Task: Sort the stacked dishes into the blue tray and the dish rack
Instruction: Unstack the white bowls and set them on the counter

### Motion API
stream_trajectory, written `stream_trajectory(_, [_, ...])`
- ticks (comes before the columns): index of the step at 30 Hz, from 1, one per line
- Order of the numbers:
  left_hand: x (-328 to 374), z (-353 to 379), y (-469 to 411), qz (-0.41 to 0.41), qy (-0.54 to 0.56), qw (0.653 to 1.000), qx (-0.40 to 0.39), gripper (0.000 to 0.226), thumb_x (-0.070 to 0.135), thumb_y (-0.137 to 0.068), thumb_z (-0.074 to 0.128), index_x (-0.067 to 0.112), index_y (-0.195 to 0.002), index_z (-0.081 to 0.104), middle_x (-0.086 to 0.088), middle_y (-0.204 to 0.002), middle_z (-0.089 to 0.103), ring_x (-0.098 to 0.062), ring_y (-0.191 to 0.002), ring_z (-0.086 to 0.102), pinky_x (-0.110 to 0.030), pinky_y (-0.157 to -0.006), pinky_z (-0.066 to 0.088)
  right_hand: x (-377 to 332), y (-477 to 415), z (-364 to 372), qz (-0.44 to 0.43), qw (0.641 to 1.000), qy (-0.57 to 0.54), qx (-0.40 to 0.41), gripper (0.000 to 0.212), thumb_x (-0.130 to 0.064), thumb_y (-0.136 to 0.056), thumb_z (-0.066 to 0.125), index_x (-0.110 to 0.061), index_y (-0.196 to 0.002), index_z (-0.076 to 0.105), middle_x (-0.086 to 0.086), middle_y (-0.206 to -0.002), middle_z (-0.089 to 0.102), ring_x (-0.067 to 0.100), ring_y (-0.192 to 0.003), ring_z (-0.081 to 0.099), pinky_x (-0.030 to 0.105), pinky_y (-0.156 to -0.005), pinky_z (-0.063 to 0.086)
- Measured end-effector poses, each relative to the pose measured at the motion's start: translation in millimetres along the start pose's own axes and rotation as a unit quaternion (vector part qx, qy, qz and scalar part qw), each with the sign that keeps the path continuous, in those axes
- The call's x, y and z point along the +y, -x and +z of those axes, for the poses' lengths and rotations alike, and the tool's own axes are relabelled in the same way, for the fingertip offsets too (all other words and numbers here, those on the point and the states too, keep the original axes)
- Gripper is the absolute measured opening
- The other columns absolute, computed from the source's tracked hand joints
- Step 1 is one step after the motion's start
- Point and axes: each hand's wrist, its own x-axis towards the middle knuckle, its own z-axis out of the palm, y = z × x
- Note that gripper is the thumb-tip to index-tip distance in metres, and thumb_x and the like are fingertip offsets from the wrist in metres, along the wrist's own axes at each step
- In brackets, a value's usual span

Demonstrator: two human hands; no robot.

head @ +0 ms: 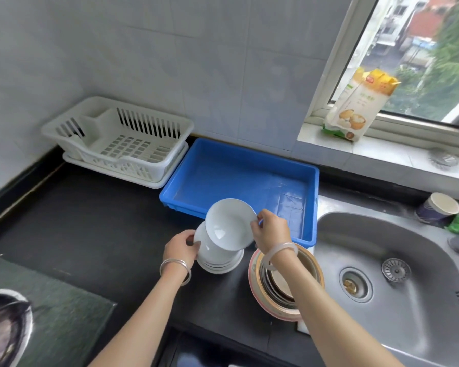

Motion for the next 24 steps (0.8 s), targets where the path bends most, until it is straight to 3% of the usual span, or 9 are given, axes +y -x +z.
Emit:
stream_trajectory(4, [7,6,3,-0.004,-0.025,0.999,0.046,0.016,0.010,-0.085,0.055,0.023,-0.088,0.063,0.002,-0.086,0.065,-0.022,-0.082,0.063,-0.042,-0.076,0.058,5,2,-11,-0.007,0.999,-0.032,-0.007,0.013,-0.022,-0.091,0.049,-0.011,-0.082,0.050,0.016,-0.079,0.067,0.036,-0.071,0.064,0.035,-0.070,0.053])
stream_trajectory(6, [10,9,6,0.003,-0.039,0.997,0.073,0.017,0.010,-0.085,0.053,0.024,-0.082,0.061,0.004,-0.078,0.062,-0.018,-0.074,0.061,-0.036,-0.068,0.056,7,4,-14,-0.014,0.999,-0.034,-0.014,0.013,-0.022,-0.091,0.050,-0.013,-0.082,0.050,0.015,-0.078,0.067,0.034,-0.069,0.064,0.033,-0.069,0.053])
stream_trajectory(10, [13,12,10,0.011,-0.033,0.993,0.112,0.021,0.008,-0.084,0.053,0.026,-0.073,0.058,0.012,-0.067,0.057,-0.006,-0.064,0.052,-0.020,-0.050,0.038,9,5,-14,-0.026,0.999,-0.028,-0.023,0.011,-0.022,-0.091,0.051,-0.014,-0.083,0.051,0.011,-0.070,0.064,0.022,-0.054,0.060,0.024,-0.057,0.047])
stream_trajectory(13, [14,8,8,0.005,0.001,0.995,0.100,0.021,0.007,-0.082,0.056,0.026,-0.073,0.060,0.012,-0.070,0.059,-0.011,-0.070,0.057,-0.024,-0.055,0.047,6,3,-16,-0.029,0.999,-0.031,-0.016,0.011,-0.020,-0.090,0.051,-0.015,-0.081,0.051,0.006,-0.062,0.060,0.007,-0.039,0.054,0.009,-0.041,0.036])
stream_trajectory(17, [16,-9,-1,-0.013,0.061,0.995,0.077,0.019,0.004,-0.080,0.060,0.023,-0.079,0.064,0.007,-0.078,0.064,-0.015,-0.078,0.062,-0.036,-0.070,0.058,-11,-3,-24,-0.038,0.997,-0.062,-0.009,0.010,-0.017,-0.089,0.051,-0.011,-0.081,0.053,0.001,-0.055,0.059,0.002,-0.032,0.052,0.013,-0.043,0.043])
stream_trajectory(19, [19,-23,-7,-0.011,0.095,0.992,0.080,0.021,0.005,-0.080,0.063,0.026,-0.077,0.063,0.006,-0.079,0.065,-0.011,-0.074,0.061,-0.031,-0.059,0.057,-25,-8,-26,-0.055,0.996,-0.073,-0.003,0.010,-0.015,-0.088,0.052,-0.007,-0.081,0.055,0.001,-0.050,0.058,0.002,-0.031,0.051,0.017,-0.048,0.045])
stream_trajectory(21, [22,-41,-13,-0.005,0.130,0.988,0.084,0.026,0.004,-0.078,0.064,0.029,-0.073,0.062,0.009,-0.078,0.065,-0.007,-0.072,0.061,-0.021,-0.047,0.051,-44,-13,-26,-0.073,0.994,-0.082,0.005,0.011,-0.014,-0.087,0.053,-0.006,-0.080,0.055,0.001,-0.047,0.058,0.003,-0.030,0.049,0.012,-0.044,0.042])
stream_trajectory(24, [22,-75,-24,-0.006,0.159,0.983,0.090,0.032,0.002,-0.078,0.063,0.032,-0.068,0.061,0.009,-0.076,0.066,-0.008,-0.072,0.061,-0.017,-0.042,0.048,-75,-22,-19,-0.092,0.990,-0.102,0.004,0.010,-0.014,-0.085,0.054,-0.007,-0.078,0.055,0.001,-0.046,0.057,0.004,-0.027,0.047,0.008,-0.038,0.036])
